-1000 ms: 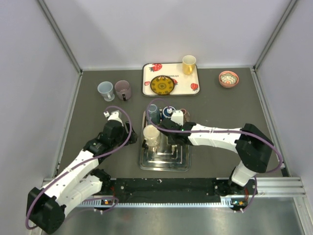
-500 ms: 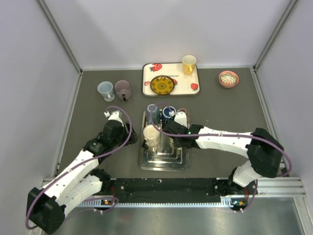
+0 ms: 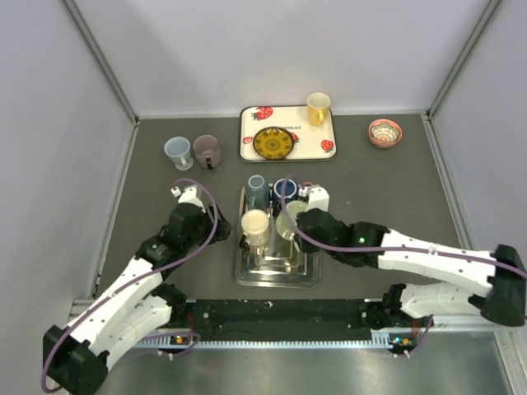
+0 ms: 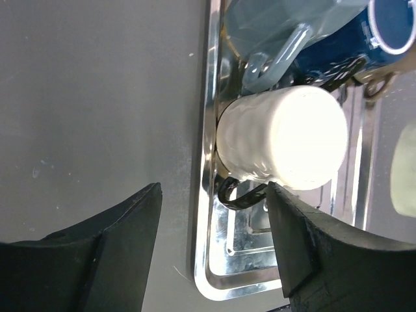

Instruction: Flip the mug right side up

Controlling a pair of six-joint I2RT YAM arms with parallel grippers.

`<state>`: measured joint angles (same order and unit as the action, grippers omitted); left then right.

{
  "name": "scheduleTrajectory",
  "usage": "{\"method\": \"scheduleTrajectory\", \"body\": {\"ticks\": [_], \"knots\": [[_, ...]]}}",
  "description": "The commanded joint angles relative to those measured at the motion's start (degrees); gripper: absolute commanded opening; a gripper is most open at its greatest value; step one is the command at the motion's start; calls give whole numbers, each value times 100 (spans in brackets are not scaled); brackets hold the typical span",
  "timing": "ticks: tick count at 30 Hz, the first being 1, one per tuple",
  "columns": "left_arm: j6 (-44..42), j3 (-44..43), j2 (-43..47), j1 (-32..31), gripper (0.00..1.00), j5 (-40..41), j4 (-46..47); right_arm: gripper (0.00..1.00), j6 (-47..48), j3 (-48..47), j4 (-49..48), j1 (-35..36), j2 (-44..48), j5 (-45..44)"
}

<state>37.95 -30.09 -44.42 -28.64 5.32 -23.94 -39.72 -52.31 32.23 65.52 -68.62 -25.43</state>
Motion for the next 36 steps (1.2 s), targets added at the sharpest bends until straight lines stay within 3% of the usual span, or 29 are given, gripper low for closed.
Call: {"method": "scheduleTrajectory", "body": {"ticks": [1, 8, 13, 15, 24, 30, 36], "knots": [[81, -252, 599, -27, 71, -57, 302, 0, 158, 116, -1262, 14, 1016, 2], [274, -138, 1725, -18, 75, -531, 1136, 0, 115, 439, -2482, -485, 1894, 1168], [721, 449, 2341, -18, 80, -1752, 2933, 0, -648, 1416, -4808, -1224, 2476, 2471], [1045, 600, 2377, -18, 81, -2157, 3403, 0, -773, 1592, -5120, -1444, 2538, 2920], [2188, 1215, 1439, -36, 79, -3536, 6031, 0, -1564, 2050, -7010, -1849, 2388, 3808], [2427, 1163, 927, -168, 79, -3740, 6849, 0, -1977, 2076, -7862, -1999, 2046, 4151], [2357, 891, 454, -405, 78, -3802, 6973, 0, -2118, 1971, -8118, -2008, 1660, 4371]]}}
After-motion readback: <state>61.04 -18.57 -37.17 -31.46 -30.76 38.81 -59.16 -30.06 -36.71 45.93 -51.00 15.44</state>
